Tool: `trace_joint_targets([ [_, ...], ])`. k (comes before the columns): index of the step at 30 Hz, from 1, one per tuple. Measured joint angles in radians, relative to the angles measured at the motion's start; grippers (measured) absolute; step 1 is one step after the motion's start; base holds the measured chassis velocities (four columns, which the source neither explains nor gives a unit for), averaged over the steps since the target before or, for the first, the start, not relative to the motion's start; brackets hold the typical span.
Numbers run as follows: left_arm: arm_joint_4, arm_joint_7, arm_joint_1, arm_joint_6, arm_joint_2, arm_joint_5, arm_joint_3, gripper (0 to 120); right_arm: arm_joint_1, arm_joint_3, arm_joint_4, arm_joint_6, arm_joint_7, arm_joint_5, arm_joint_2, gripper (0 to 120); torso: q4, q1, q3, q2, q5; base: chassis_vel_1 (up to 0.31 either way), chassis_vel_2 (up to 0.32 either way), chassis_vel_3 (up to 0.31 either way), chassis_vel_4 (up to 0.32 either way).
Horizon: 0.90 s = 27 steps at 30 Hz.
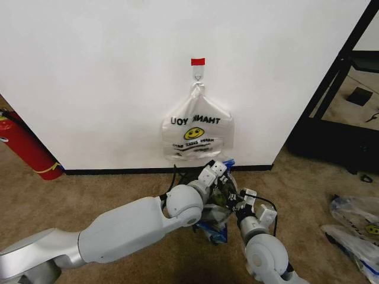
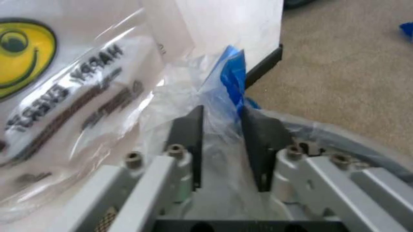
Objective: Pick up the garbage bag from the wall and place it over the trash bin.
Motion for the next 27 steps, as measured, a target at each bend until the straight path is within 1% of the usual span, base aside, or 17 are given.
trace_joint_targets([
  [1,0.000,-0.001,0.001,0.000,0.002,0.000,-0.001,15,0.000,0.000,0.000,0.000,0.000,0.000,0.000,0,0.0000,0.000,0.000,0.000,0.0000,0.000,0.000,0.000,0.000],
  [2,0.000,-0.001,0.001,0.000,0.002,0.000,-0.001,15,0.000,0.000,0.000,0.000,0.000,0.000,0.000,0,0.0000,0.000,0.000,0.000,0.0000,0.000,0.000,0.000,0.000],
  [3,0.000,-0.002,0.002,0.000,0.005,0.000,-0.003,10,0.000,0.000,0.001,0.000,0.000,0.001,0.000,0,0.0001,0.000,0.000,0.000,0.0000,0.000,0.000,0.000,0.000],
  [4,0.000,-0.003,0.004,0.000,0.007,-0.001,-0.004,8,0.000,0.000,0.001,0.000,0.000,0.002,0.000,0,0.0001,0.000,0.000,0.000,0.0000,0.000,0.000,0.000,0.000],
  [5,0.000,-0.004,0.006,0.000,0.009,-0.002,-0.006,2,0.000,0.000,0.001,0.000,0.000,0.002,0.000,0,0.0001,0.000,0.000,0.000,0.0000,0.000,0.000,0.000,0.000],
  [6,0.000,-0.006,0.009,0.000,0.010,-0.003,-0.009,0,0.000,0.000,0.002,0.000,0.000,0.002,0.001,0,0.0001,0.000,0.000,0.000,-0.0001,0.000,0.000,0.000,0.000],
  [9,-0.002,-0.009,0.013,-0.002,0.011,-0.008,-0.016,0,-0.001,0.000,0.002,0.000,0.001,0.002,0.002,0,0.0001,0.000,0.000,0.000,0.0000,0.000,0.000,0.000,0.000],
  [12,-0.022,-0.016,0.014,-0.002,0.019,-0.028,-0.033,0,-0.004,0.000,0.002,0.000,0.001,0.001,0.005,0,0.0000,0.000,0.000,0.000,-0.0001,0.000,0.000,0.000,0.000],
  [16,-0.055,-0.021,0.003,0.000,0.040,-0.047,-0.042,0,-0.005,0.001,-0.003,0.000,0.001,0.001,0.005,0,0.0000,0.000,0.000,0.000,-0.0001,0.000,0.000,0.000,0.000],
  [19,-0.078,-0.022,-0.001,0.002,0.069,-0.061,-0.049,0,-0.004,0.003,-0.006,0.000,0.005,0.007,0.008,0,0.0001,0.000,0.000,0.000,-0.0001,0.000,0.000,0.000,0.000],
  [24,-0.073,-0.023,-0.002,0.007,0.096,-0.081,-0.079,0,-0.010,0.004,-0.004,0.002,0.005,0.016,0.006,0,0.0001,0.000,0.000,0.000,-0.0002,0.000,0.000,0.000,0.000],
  [27,-0.063,-0.024,-0.022,0.029,0.120,-0.071,-0.095,0,-0.019,0.005,-0.003,0.009,-0.001,0.016,0.000,0,0.0002,0.000,0.000,0.000,-0.0002,0.000,0.000,0.000,0.000],
])
